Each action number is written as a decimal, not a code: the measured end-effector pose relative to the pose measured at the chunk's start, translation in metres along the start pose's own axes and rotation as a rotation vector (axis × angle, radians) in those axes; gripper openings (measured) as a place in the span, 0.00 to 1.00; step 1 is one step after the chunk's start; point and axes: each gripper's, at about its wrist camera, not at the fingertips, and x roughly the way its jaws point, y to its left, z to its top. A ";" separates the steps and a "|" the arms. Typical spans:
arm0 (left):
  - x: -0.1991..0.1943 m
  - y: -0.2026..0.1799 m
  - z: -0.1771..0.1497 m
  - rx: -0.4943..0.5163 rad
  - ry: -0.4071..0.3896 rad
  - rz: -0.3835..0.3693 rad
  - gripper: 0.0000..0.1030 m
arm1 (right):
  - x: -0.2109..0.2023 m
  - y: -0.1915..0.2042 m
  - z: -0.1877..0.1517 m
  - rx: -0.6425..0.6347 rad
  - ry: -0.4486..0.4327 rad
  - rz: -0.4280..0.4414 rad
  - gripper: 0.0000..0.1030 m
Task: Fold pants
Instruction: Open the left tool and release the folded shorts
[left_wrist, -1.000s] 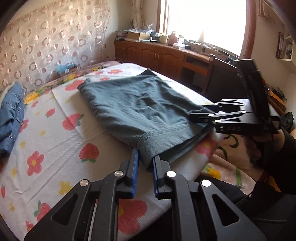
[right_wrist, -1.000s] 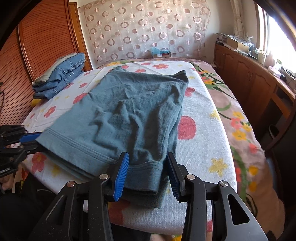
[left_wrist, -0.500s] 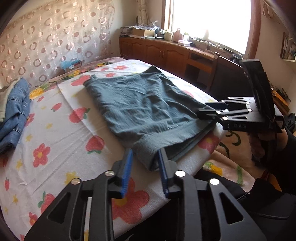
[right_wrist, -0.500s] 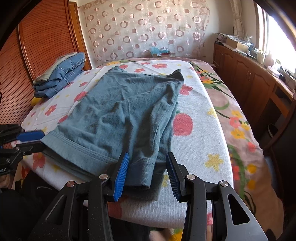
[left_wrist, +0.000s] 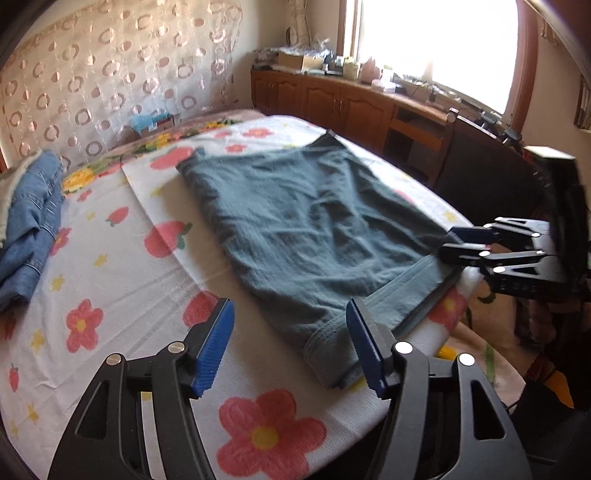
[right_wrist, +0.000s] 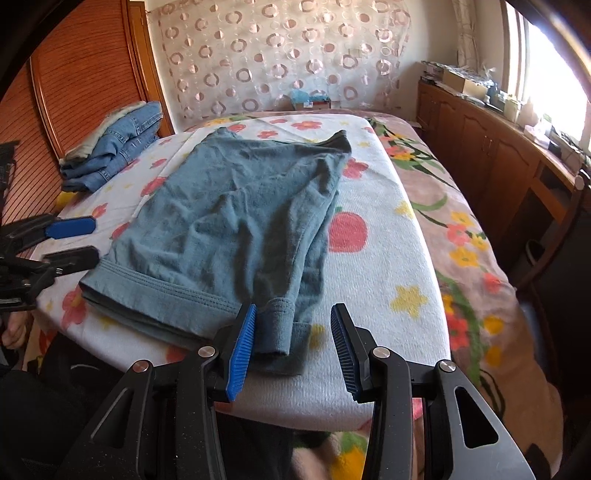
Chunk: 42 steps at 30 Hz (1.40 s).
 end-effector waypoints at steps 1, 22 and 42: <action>0.006 0.001 -0.001 -0.005 0.014 0.004 0.62 | -0.001 0.000 0.000 0.001 0.001 -0.001 0.42; 0.019 0.011 -0.013 -0.073 0.022 -0.016 0.75 | -0.001 0.000 -0.002 0.045 0.019 0.058 0.31; 0.012 0.008 -0.018 -0.076 0.020 -0.060 0.63 | 0.000 0.000 -0.004 0.034 0.005 0.065 0.29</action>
